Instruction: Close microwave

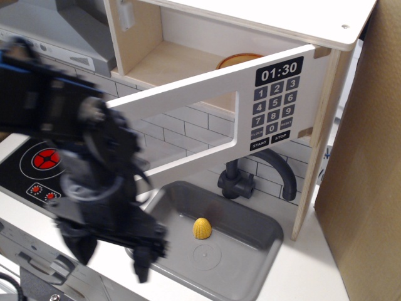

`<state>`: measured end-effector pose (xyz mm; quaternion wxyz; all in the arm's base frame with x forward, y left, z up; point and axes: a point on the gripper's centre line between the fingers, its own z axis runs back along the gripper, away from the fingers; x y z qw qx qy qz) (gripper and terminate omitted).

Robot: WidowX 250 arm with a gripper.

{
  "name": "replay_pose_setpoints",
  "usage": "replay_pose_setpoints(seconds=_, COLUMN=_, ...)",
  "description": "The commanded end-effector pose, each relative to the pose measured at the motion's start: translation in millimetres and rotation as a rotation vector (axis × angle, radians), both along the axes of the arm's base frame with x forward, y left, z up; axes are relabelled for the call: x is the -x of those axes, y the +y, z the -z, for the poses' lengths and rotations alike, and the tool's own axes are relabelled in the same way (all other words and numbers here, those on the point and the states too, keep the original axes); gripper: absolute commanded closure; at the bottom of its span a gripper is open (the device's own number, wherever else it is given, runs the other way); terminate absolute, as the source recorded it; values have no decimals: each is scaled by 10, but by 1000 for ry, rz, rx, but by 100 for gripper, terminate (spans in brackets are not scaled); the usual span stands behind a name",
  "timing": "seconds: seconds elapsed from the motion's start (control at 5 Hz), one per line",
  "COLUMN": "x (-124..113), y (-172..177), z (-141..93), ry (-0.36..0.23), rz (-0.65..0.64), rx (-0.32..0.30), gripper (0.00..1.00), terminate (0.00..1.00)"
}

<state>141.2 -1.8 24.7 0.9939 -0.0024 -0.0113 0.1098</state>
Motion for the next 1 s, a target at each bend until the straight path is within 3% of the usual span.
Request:
replay_pose_setpoints(seconds=0.0, x=-378, y=-344, z=31, ry=-66, rz=-53, rx=31, gripper=0, terminate=0)
replay_pose_setpoints(seconds=0.4, x=-806, y=-222, z=-49, ry=-143, rz=-139, rx=44, gripper=0, terminate=0)
replay_pose_setpoints(seconds=0.8, x=-956, y=129, z=-153, ry=-212, rz=-190, rx=38, gripper=0, terminate=0)
